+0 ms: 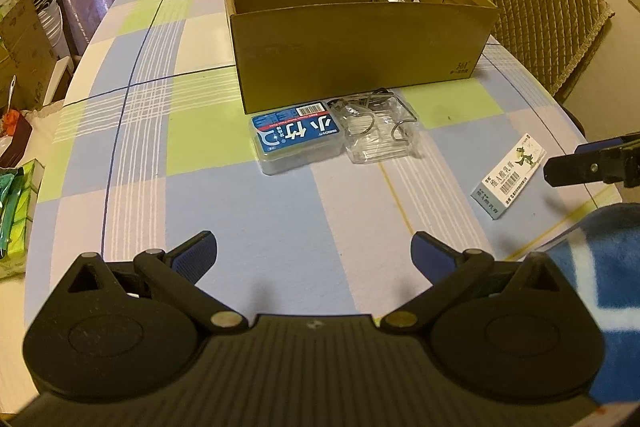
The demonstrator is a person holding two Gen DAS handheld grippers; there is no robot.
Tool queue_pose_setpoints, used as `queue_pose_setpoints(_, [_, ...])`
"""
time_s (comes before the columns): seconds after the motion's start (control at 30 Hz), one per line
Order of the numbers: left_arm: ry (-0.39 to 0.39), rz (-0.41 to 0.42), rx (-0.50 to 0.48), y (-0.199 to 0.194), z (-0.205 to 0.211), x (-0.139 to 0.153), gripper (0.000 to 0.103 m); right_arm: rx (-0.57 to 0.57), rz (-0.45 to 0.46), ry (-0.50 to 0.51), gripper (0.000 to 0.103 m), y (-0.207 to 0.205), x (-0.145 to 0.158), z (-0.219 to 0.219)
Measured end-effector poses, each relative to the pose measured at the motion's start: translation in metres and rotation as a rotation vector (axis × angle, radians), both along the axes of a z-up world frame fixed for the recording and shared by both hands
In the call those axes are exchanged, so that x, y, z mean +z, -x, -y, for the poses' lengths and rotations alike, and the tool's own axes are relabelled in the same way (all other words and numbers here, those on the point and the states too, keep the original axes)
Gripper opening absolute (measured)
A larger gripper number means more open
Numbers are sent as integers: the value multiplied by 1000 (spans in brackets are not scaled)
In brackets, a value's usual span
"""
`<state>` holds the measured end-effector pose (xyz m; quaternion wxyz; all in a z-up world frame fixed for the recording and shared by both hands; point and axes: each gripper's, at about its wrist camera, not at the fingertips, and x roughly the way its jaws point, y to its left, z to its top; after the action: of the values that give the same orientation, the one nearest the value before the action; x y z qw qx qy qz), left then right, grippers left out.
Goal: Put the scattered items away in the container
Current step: 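Move both open grippers toward the plastic case and white ointment box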
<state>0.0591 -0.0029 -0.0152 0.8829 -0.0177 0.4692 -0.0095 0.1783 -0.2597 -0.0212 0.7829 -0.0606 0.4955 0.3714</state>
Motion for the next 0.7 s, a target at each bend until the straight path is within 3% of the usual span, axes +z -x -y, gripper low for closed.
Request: queue_pose_setpoints(0.7, [-28,7,-44,-34,-18,-5,102,85,8,50,101,-22,4,-40])
